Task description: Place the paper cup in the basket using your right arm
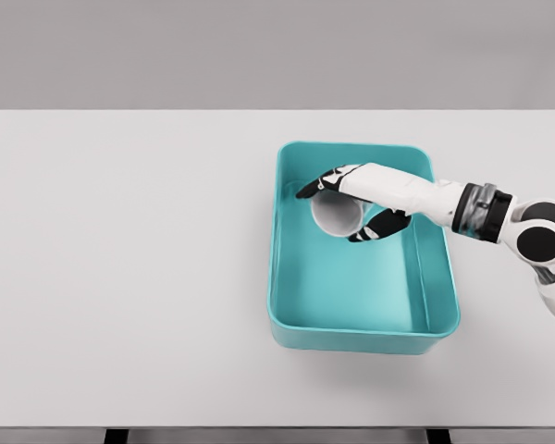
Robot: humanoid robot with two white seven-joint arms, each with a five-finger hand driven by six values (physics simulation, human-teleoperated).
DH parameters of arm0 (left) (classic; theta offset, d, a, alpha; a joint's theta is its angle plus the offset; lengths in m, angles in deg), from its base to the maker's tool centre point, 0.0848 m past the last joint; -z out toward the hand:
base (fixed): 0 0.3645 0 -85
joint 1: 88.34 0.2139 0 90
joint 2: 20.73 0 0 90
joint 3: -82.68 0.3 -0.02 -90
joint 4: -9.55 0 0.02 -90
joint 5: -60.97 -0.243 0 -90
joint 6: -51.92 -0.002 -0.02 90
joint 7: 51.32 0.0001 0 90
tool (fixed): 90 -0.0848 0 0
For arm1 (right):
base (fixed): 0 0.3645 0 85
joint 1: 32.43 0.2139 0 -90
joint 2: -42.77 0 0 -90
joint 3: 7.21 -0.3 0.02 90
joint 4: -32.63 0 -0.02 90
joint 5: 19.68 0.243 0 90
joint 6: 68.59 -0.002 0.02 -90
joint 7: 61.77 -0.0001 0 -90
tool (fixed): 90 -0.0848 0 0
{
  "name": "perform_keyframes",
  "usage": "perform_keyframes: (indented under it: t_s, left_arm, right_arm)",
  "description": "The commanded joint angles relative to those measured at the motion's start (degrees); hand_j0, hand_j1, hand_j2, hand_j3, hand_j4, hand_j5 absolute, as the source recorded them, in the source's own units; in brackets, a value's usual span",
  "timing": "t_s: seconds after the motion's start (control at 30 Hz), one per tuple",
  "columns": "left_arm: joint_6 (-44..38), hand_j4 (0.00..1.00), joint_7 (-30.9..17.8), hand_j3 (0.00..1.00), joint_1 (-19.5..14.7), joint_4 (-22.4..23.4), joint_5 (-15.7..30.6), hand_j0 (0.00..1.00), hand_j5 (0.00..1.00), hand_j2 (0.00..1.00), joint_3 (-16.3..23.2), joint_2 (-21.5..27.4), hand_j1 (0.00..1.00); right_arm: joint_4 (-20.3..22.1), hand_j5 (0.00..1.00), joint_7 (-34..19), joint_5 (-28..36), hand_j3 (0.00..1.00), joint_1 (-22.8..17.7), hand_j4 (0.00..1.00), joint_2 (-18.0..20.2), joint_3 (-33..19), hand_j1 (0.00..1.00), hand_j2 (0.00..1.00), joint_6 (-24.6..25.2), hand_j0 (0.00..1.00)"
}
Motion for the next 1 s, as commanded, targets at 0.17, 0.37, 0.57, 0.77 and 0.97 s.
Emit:
perform_keyframes:
  t_s: [0.17, 0.37, 0.57, 0.77, 0.97]
  left_arm:
    - [0.0, 1.00, 0.0, 1.00, 0.0, 0.1, 0.0, 1.00, 1.00, 1.00, 0.0, 0.0, 1.00]
    - [0.0, 1.00, 0.0, 1.00, 0.0, 0.0, 0.0, 1.00, 1.00, 1.00, 0.0, 0.0, 1.00]
    - [0.0, 1.00, 0.0, 1.00, 0.0, 0.1, 0.0, 1.00, 1.00, 1.00, 0.0, 0.0, 1.00]
    - [0.0, 1.00, 0.1, 1.00, 0.0, 0.0, 0.0, 1.00, 1.00, 1.00, 0.0, 0.0, 1.00]
    - [0.0, 1.00, 0.1, 1.00, 0.0, 0.0, 0.0, 1.00, 1.00, 1.00, 0.0, 0.0, 1.00]
  right_arm:
    - [0.4, 1.00, 0.0, 0.1, 1.00, -0.1, 1.00, 0.1, -0.5, 1.00, 1.00, 0.0, 1.00]
    - [2.4, 1.00, 0.0, 0.1, 1.00, -0.2, 1.00, 0.2, -3.4, 1.00, 1.00, 0.0, 1.00]
    - [2.6, 1.00, 0.0, 14.0, 1.00, -3.9, 1.00, 0.6, -16.1, 1.00, 1.00, -0.1, 1.00]
    - [2.3, 1.00, 0.0, 34.2, 1.00, -10.5, 1.00, 1.4, -34.3, 1.00, 1.00, -1.7, 1.00]
    - [-2.0, 1.00, 0.0, 22.5, 1.00, -15.3, 1.00, 1.3, -34.4, 1.00, 1.00, 1.8, 1.00]
